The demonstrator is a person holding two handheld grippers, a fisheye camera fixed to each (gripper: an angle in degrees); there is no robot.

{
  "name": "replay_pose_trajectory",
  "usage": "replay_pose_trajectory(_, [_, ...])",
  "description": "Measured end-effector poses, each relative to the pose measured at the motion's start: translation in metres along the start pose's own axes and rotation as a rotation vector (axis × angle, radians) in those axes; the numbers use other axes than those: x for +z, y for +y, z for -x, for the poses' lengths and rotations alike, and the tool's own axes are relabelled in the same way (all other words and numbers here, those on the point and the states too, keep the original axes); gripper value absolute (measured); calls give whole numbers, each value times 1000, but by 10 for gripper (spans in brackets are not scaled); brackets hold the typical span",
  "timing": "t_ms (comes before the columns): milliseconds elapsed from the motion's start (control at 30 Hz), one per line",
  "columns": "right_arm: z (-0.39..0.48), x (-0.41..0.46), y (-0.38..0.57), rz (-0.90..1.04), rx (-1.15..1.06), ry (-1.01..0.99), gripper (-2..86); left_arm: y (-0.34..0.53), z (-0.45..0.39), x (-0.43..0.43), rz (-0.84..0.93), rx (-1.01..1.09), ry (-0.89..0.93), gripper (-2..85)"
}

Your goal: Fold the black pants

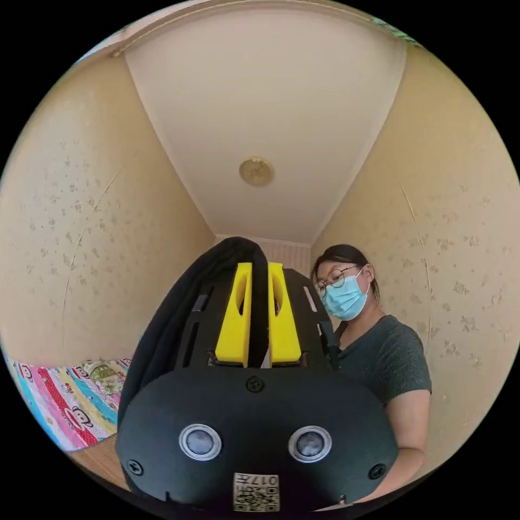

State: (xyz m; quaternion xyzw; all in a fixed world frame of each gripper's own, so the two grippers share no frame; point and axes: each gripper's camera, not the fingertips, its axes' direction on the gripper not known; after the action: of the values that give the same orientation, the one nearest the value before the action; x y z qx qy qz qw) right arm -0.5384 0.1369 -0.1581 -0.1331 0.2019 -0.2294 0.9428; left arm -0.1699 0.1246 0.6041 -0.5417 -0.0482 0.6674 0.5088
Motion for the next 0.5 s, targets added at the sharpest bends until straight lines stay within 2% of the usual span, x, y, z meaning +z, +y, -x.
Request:
replay_pose_trajectory(100, [15, 76, -17, 271, -17, -34, 82, -7, -43, 122, 96, 140, 86, 56])
replay_pose_trajectory(133, [14, 109, -19, 374, 13, -67, 127, 2, -49, 163, 101, 146, 131, 55])
replay_pose_trajectory(200, [10, 164, -17, 524, 73, -129, 206, 29, -44, 221, 88, 103, 232, 55])
replay_pose_trajectory(267, [1, 237, 2, 713, 178, -315, 276, 66, -31, 275, 92, 51, 344, 55])
replay_pose_trajectory(333, [-5, 284, 26, 805, 283, -489, 290, 128, -6, 349, 170, -46, 491, 57])
replay_pose_trajectory(400, [-7, 312, 44, 814, 342, -644, 285, 183, 12, 405, 267, -131, 601, 57])
replay_pose_trajectory(467, [-14, 316, 40, 769, 341, -559, 178, 247, 30, 460, 342, -255, 672, 55])
replay_pose_trajectory(500, [-14, 315, 36, 775, 323, -530, 171, 291, 41, 494, 390, -355, 692, 54])
